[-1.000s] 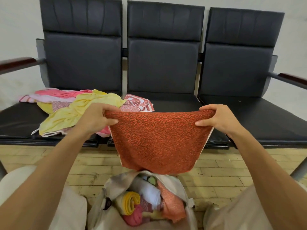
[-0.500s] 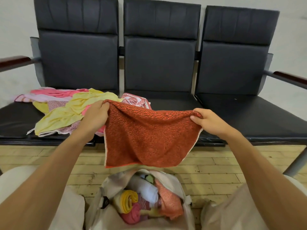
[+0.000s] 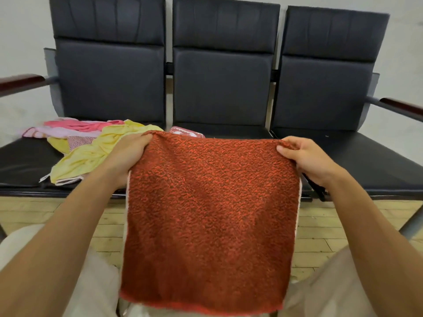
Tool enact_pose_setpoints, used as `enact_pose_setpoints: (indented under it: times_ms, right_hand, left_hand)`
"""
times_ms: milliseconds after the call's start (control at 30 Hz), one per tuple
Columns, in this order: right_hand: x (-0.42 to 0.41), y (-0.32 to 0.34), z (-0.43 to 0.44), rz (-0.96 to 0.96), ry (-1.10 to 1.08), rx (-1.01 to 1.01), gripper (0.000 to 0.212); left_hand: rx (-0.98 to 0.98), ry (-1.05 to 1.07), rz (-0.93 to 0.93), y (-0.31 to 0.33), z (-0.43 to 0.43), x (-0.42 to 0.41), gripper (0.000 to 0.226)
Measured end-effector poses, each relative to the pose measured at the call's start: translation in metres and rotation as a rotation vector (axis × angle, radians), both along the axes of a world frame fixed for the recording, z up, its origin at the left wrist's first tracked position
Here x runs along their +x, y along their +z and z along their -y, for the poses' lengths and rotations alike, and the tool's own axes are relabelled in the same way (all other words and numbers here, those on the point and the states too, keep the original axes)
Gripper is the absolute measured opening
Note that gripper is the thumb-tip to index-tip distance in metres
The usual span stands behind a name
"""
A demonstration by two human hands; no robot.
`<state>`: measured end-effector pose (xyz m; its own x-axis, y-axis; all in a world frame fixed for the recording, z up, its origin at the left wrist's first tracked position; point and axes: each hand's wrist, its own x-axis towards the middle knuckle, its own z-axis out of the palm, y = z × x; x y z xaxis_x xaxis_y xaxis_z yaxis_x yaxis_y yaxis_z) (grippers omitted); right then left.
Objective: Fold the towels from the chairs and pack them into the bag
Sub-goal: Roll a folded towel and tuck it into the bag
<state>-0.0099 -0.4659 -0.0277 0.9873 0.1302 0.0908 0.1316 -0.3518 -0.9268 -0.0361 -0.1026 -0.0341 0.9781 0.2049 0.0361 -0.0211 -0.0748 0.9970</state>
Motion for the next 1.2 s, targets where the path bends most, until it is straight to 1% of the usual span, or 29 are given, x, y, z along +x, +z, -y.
enact_pose_setpoints:
  times_ms: [33, 67, 100, 133, 167, 300, 433, 533, 633, 767, 900, 1067, 1133, 1200]
  right_hand:
    - [0.002, -0.002, 0.002, 0.081, -0.062, -0.108, 0.013]
    - [0.004, -0.003, 0.003, 0.169, -0.123, -0.241, 0.013]
    - [0.005, -0.003, 0.004, 0.249, -0.173, -0.371, 0.013]
    - [0.006, -0.004, 0.003, 0.311, -0.214, -0.469, 0.014]
    - [0.006, -0.004, 0.002, 0.356, -0.243, -0.520, 0.014]
    - [0.009, -0.008, 0.003, 0.465, -0.296, -0.607, 0.014]
    - [0.010, -0.011, 0.005, 0.466, -0.323, -0.638, 0.015]
    - [0.009, -0.011, 0.005, 0.478, -0.353, -0.617, 0.017]
    - [0.008, -0.012, 0.007, 0.482, -0.388, -0.601, 0.018]
    - [0.009, -0.013, 0.011, 0.475, -0.450, -0.586, 0.019]
    - [0.010, -0.015, 0.013, 0.470, -0.459, -0.554, 0.015]
    - [0.011, -0.016, 0.012, 0.433, -0.469, -0.634, 0.017]
    - [0.011, -0.016, 0.011, 0.411, -0.472, -0.624, 0.018]
    - [0.010, -0.015, 0.011, 0.393, -0.475, -0.576, 0.019]
  left_hand:
    - [0.313, 0.083, 0.083, -0.005, -0.002, 0.003, 0.023]
    - [0.573, 0.154, 0.157, -0.008, -0.002, 0.005, 0.024]
    - [0.711, 0.201, 0.215, -0.012, -0.002, 0.006, 0.024]
    - [0.761, 0.230, 0.258, -0.013, -0.001, 0.006, 0.024]
    - [0.765, 0.245, 0.287, -0.014, 0.000, 0.007, 0.023]
    - [0.764, 0.331, 0.383, -0.015, -0.002, 0.010, 0.021]
    - [0.780, 0.340, 0.444, -0.016, -0.004, 0.009, 0.018]
    - [0.836, 0.326, 0.426, -0.017, -0.006, 0.008, 0.017]
    - [0.832, 0.299, 0.398, -0.018, -0.009, 0.006, 0.016]
    - [0.867, 0.283, 0.410, -0.017, -0.010, 0.003, 0.016]
    - [0.882, 0.278, 0.415, -0.018, -0.011, 0.002, 0.016]
    - [0.906, 0.265, 0.378, -0.019, -0.013, 0.004, 0.015]
    - [0.899, 0.260, 0.367, -0.019, -0.013, 0.005, 0.015]
    - [0.820, 0.246, 0.332, -0.018, -0.013, 0.006, 0.012]
